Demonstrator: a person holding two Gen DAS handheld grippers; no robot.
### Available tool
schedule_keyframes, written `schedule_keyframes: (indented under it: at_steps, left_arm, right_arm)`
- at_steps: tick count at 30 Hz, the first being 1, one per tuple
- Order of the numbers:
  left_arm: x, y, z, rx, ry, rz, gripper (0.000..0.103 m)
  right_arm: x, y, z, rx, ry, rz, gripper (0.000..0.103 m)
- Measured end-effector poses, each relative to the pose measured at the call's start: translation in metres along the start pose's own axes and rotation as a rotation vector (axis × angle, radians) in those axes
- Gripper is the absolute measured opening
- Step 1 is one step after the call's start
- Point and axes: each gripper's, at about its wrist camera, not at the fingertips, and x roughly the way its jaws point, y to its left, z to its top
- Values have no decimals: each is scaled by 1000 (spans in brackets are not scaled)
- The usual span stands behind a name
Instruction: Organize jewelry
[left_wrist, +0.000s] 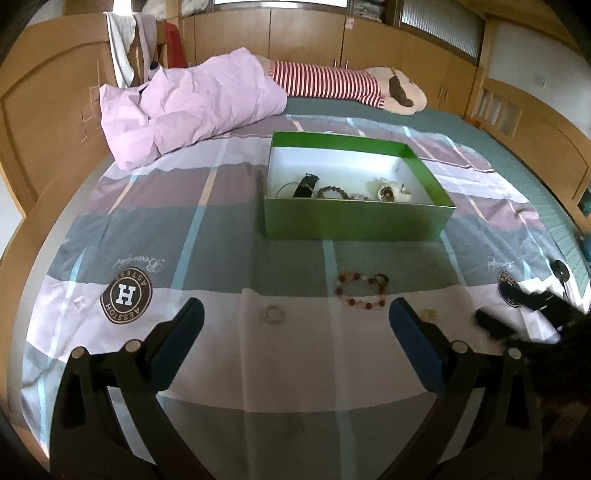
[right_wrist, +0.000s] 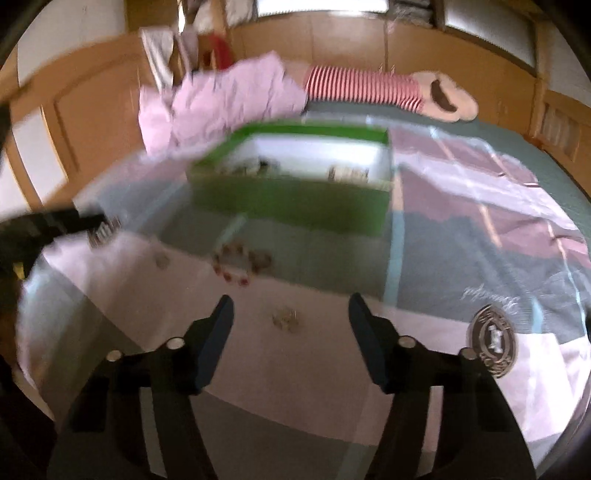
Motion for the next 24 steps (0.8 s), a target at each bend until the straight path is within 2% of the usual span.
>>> schedule_keyframes:
  at_steps: [3, 6, 11, 13, 16, 19, 24]
  left_arm:
    - [1, 7, 6, -30, -8, 0, 99]
    - [-1, 18, 13, -73, -25, -6, 99]
    - [2, 36, 19, -128, -19, -5, 99]
    - [4, 42, 20, -144, -15, -2, 99]
    - [9, 49, 19, -170, 2, -6, 99]
    - [15, 49, 16, -169, 23, -4, 99]
    - [35, 28, 6, -104, 79, -1, 95]
  right_arm:
    - [30, 3, -10, -40, 60, -21, 52]
    - [51, 4, -17, -32, 102, -16, 50]
    - [65, 14, -16, -42, 85, -24, 43]
    - [66, 17, -14, -46, 99, -26, 21]
    - [57, 16, -8, -30, 108, -16, 21]
    - [40, 15, -3, -16, 72, 3, 21]
    - [2, 5, 13, 21, -12, 54, 21]
